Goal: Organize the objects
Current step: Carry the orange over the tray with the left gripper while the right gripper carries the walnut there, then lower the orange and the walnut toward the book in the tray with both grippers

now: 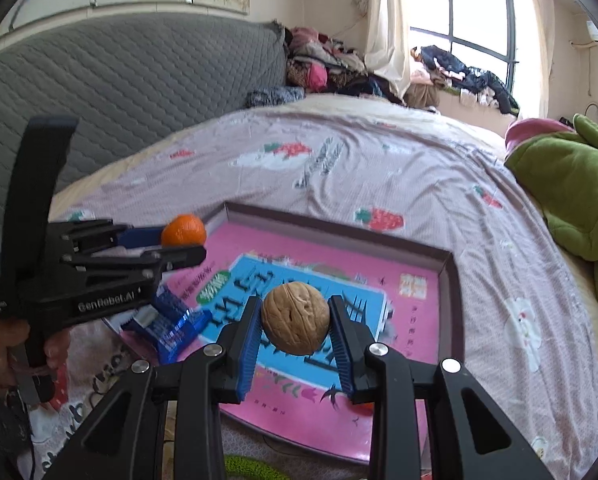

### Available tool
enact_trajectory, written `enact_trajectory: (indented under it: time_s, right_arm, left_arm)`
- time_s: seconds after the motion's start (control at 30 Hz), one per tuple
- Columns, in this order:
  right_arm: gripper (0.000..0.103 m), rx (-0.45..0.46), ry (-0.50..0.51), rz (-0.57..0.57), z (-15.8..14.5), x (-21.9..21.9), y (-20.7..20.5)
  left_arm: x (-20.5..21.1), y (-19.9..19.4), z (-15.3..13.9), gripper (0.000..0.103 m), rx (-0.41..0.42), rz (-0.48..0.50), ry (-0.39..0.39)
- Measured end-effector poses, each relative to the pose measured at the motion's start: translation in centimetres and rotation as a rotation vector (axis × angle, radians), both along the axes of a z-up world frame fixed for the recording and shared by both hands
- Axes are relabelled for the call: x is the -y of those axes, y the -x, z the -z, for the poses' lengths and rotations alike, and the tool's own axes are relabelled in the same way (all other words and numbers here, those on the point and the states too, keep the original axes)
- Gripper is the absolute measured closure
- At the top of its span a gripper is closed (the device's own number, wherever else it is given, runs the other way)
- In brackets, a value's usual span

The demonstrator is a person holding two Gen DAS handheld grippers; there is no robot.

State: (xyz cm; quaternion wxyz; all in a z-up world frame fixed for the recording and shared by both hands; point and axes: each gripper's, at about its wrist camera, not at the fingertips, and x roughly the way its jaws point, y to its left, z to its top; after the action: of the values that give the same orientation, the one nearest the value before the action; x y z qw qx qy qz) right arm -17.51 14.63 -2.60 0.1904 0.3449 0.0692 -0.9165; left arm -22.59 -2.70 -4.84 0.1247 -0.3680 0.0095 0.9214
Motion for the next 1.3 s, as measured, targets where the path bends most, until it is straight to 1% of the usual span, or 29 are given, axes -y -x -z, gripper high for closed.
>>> enact_trajectory:
  time_s: [0.13,0.33,0.73,0.93,1.3]
  right_arm:
    - [0.069,0.047,-0.025,-0.002,1.5,0.6,0.4]
    - [0.069,0.086,-0.047,0.009,3.0,0.7,0.8]
    - [0.069,0.151,-0.047,0.044,4.5,0.0,1.9]
    - [0.069,0.164,-0.049,0.068,5.1,-0.2,2.3]
    - [0.069,0.162,-0.057,0.073,5.5,-0.2,2.4]
  left_arm:
    - [-0.1,0.7,0.7,0.062,0.026,-0.003,0.006]
    - [-0.1,1.4,1.5,0.062,0.05,-0.006,0.006]
    - [-0.9,1.7,2.7,0.062,0.086,0.007,0.022]
    - [-1.0,1.7,2.6,0.062,0.086,0.006,0.023]
    - [-0.9,2.0,3.0,0.062,0.093,0.001,0.026]
